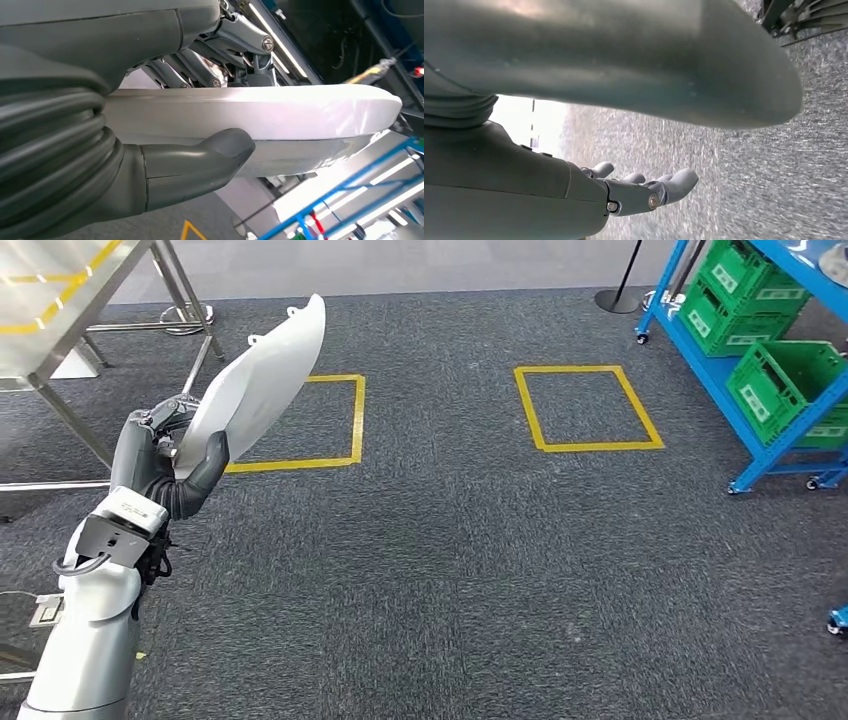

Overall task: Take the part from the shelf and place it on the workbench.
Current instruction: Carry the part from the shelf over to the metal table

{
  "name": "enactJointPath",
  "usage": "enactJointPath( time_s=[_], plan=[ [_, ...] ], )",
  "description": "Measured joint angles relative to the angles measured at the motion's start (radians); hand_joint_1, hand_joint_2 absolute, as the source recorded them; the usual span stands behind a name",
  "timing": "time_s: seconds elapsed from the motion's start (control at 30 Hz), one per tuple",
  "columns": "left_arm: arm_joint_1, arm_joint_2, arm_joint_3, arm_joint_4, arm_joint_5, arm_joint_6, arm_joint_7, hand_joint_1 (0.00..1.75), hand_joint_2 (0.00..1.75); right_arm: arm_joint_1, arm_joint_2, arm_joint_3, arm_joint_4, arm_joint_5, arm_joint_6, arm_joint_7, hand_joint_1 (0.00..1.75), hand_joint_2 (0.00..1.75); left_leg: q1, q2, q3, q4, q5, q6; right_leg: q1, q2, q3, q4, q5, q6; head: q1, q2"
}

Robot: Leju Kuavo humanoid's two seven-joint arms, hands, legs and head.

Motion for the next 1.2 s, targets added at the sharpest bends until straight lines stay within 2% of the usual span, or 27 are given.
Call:
enactJointPath(
  time_s=[0.03,0.1,0.17,0.23,0.27,0.3,0.33,0.4,0.43,0.47,0.5,0.53,0.57,0.6,0.67,0.7,0.77,0.83,0.9,0.93,0.97,1.0,1.03,1.07,1.13,1.17,1.2],
  plan=[
    [0.001,0.0,0.0,-0.002,-0.004,0.0,0.003,1.75,1.75,0.0,0.0,0.0,0.0,0.001,0.0,0.001,0.0,0.0,0.003,-0.013,0.0,0.004,-0.002,-0.003,-0.003,0.004,0.016,-0.044,0.034,0.002,0.0,0.0],
    [0.0,-0.002,0.0,-0.009,-0.014,0.001,0.011,1.75,1.75,-0.002,0.0,0.0,0.0,0.002,-0.001,0.0,0.0,0.0,0.007,-0.039,-0.005,0.017,-0.009,-0.015,-0.01,0.034,0.073,-0.173,0.095,0.006,0.001,0.0],
    [0.0,-0.005,-0.001,-0.019,-0.023,0.001,0.02,1.75,1.75,-0.002,0.0,0.0,0.0,0.003,-0.001,-0.004,0.0,0.0,0.009,-0.06,-0.012,0.024,-0.013,-0.03,-0.012,0.055,0.101,-0.237,0.11,0.002,0.001,0.0],
    [0.001,-0.006,-0.002,-0.027,-0.029,0.001,0.026,1.75,1.75,-0.004,0.0,0.0,0.0,0.004,-0.001,-0.007,0.0,0.0,0.012,-0.078,-0.017,0.02,-0.009,-0.045,-0.009,0.041,0.103,-0.242,0.109,-0.012,0.001,0.0],
    [0.001,-0.005,-0.002,-0.03,-0.03,0.001,0.029,1.75,1.75,-0.006,0.0,0.0,0.0,0.003,-0.002,-0.006,0.0,0.0,0.013,-0.074,-0.019,0.019,-0.008,-0.051,-0.008,0.032,0.106,-0.245,0.112,-0.02,0.001,0.0],
    [0.0,-0.005,-0.002,-0.032,-0.032,0.0,0.032,1.75,1.75,-0.007,0.0,0.0,0.0,0.001,-0.002,-0.006,0.0,0.0,0.012,-0.055,-0.026,0.031,-0.016,-0.055,-0.008,0.023,0.108,-0.249,0.115,-0.029,0.0,0.0],
    [-0.002,-0.006,-0.003,-0.034,-0.034,0.0,0.035,1.75,1.75,-0.007,0.001,0.0,0.0,-0.001,-0.002,-0.006,0.0,0.0,0.011,-0.029,-0.042,0.062,-0.036,-0.058,-0.008,0.013,0.11,-0.253,0.118,-0.035,-0.002,0.0],
    [-0.003,-0.009,-0.004,-0.036,-0.04,-0.004,0.039,1.75,1.75,-0.005,0.001,0.0,0.0,-0.005,-0.002,-0.008,0.0,0.0,0.009,0.023,-0.096,0.178,-0.098,-0.061,-0.005,-0.007,0.11,-0.255,0.117,-0.043,-0.004,0.0],
    [-0.002,-0.011,-0.004,-0.035,-0.044,-0.005,0.041,1.75,1.75,-0.004,0.001,-0.001,0.0,-0.007,-0.002,-0.007,0.0,0.0,0.009,0.032,-0.125,0.241,-0.124,-0.062,-0.003,-0.018,0.11,-0.255,0.116,-0.045,-0.004,0.0],
    [0.0,-0.012,-0.005,-0.033,-0.048,-0.007,0.044,1.75,1.75,-0.003,0.001,-0.001,0.0,-0.009,-0.002,-0.007,0.0,0.0,0.009,0.036,-0.144,0.281,-0.134,-0.062,-0.001,-0.029,0.11,-0.255,0.115,-0.047,-0.004,0.0],
    [0.001,-0.013,-0.005,-0.032,-0.053,-0.008,0.047,1.75,1.75,-0.003,0.001,-0.002,0.0,-0.01,-0.002,-0.007,0.0,0.0,0.009,0.038,-0.146,0.287,-0.126,-0.06,0.001,-0.04,0.11,-0.254,0.114,-0.048,-0.004,0.0],
    [0.001,-0.014,-0.006,-0.031,-0.057,-0.008,0.049,1.75,1.75,-0.003,0.001,-0.003,0.0,-0.011,-0.002,-0.007,0.0,0.0,0.008,0.042,-0.128,0.253,-0.102,-0.057,0.002,-0.051,0.112,-0.254,0.113,-0.048,-0.004,0.0],
    [0.0,-0.015,-0.006,-0.031,-0.06,-0.008,0.05,1.75,1.75,-0.004,0.001,-0.004,0.0,-0.011,-0.003,-0.007,0.0,0.0,0.005,0.054,-0.094,0.19,-0.068,-0.051,0.003,-0.061,0.115,-0.254,0.111,-0.047,-0.004,0.0],
    [-0.003,-0.016,-0.006,-0.031,-0.064,-0.008,0.05,1.75,1.75,-0.004,0.002,-0.005,0.0,-0.011,-0.003,-0.007,0.0,0.0,-0.001,0.078,-0.057,0.119,-0.043,-0.045,0.005,-0.071,0.118,-0.254,0.109,-0.044,-0.004,0.0],
    [-0.007,-0.019,-0.008,-0.031,-0.072,-0.008,0.05,1.75,1.75,-0.004,0.002,-0.007,0.0,-0.011,-0.003,-0.008,0.0,0.0,-0.012,0.11,-0.009,0.029,-0.018,-0.031,0.008,-0.09,0.123,-0.253,0.104,-0.036,-0.004,0.0],
    [-0.008,-0.021,-0.009,-0.031,-0.076,-0.007,0.05,1.75,1.75,-0.004,0.003,-0.009,0.0,-0.011,-0.003,-0.008,0.0,0.0,-0.017,0.112,-0.004,0.017,-0.018,-0.026,0.009,-0.1,0.126,-0.254,0.103,-0.031,-0.003,0.0],
    [-0.006,-0.021,-0.01,-0.032,-0.081,-0.007,0.05,1.75,1.75,-0.006,0.003,-0.012,0.0,-0.012,-0.003,-0.007,0.0,0.0,-0.015,0.087,-0.002,0.011,-0.012,-0.016,0.008,-0.112,0.131,-0.256,0.099,-0.02,-0.003,0.0],
    [-0.007,-0.022,-0.01,-0.034,-0.082,-0.007,0.051,1.75,1.75,-0.007,0.003,-0.015,0.0,-0.012,-0.003,-0.006,0.0,0.0,-0.007,0.065,0.003,0.001,-0.004,-0.005,0.004,-0.071,0.121,-0.224,0.077,-0.008,-0.002,0.0],
    [-0.008,-0.026,-0.01,-0.034,-0.083,-0.006,0.05,1.75,1.75,-0.005,0.003,-0.016,0.0,-0.012,-0.003,-0.007,0.0,0.0,-0.003,0.043,0.003,-0.002,0.0,0.002,0.001,-0.015,0.068,-0.116,0.024,0.0,0.001,0.0],
    [-0.006,-0.028,-0.011,-0.033,-0.083,-0.006,0.051,1.75,1.75,-0.003,0.003,-0.016,0.0,-0.011,-0.003,-0.008,0.0,0.0,-0.003,0.031,0.002,-0.001,0.0,0.004,0.001,-0.005,0.033,-0.05,-0.001,0.003,0.003,0.0],
    [-0.005,-0.029,-0.011,-0.031,-0.085,-0.006,0.051,1.75,1.75,-0.002,0.002,-0.016,0.0,-0.009,-0.003,-0.007,0.0,0.0,-0.003,0.018,0.001,0.0,0.0,0.004,0.001,-0.002,0.005,-0.002,-0.012,0.004,0.003,0.0],
    [-0.003,-0.028,-0.011,-0.029,-0.087,-0.005,0.052,1.75,1.75,-0.001,0.002,-0.016,0.0,-0.007,-0.002,-0.007,0.0,0.0,-0.002,0.005,0.0,0.002,0.0,0.004,0.001,-0.001,-0.008,0.013,-0.004,0.005,0.004,0.0],
    [-0.002,-0.028,-0.011,-0.028,-0.089,-0.003,0.053,1.75,1.75,-0.001,0.002,-0.016,0.0,-0.005,-0.001,-0.007,0.0,0.0,-0.001,-0.008,0.0,0.004,-0.001,0.002,0.0,0.001,-0.002,-0.011,0.022,0.004,0.004,0.0],
    [-0.002,-0.027,-0.011,-0.028,-0.091,0.0,0.053,1.75,1.75,-0.001,0.002,-0.016,0.0,-0.001,0.0,-0.007,0.0,0.0,0.0,-0.021,-0.001,0.008,-0.002,0.0,-0.001,0.01,0.023,-0.069,0.06,0.004,0.004,0.0],
    [-0.003,-0.022,-0.009,-0.028,-0.094,0.009,0.055,1.75,1.75,-0.003,0.002,-0.016,0.0,0.009,0.002,-0.009,0.0,0.0,0.001,-0.045,-0.005,0.017,-0.006,-0.01,-0.005,0.052,0.081,-0.194,0.111,0.001,0.004,0.0],
    [-0.003,-0.017,-0.007,-0.029,-0.095,0.012,0.056,1.75,1.75,-0.003,0.002,-0.016,0.0,0.015,0.004,-0.012,0.0,0.0,0.001,-0.055,-0.009,0.02,-0.007,-0.017,-0.006,0.067,0.099,-0.232,0.12,-0.002,0.004,0.0],
    [-0.003,-0.01,-0.004,-0.031,-0.097,0.015,0.057,1.75,1.75,-0.004,0.001,-0.015,0.0,0.021,0.006,-0.014,0.0,0.0,0.002,-0.065,-0.013,0.021,-0.006,-0.024,-0.005,0.074,0.105,-0.245,0.118,-0.006,0.004,0.0]
  ],
)
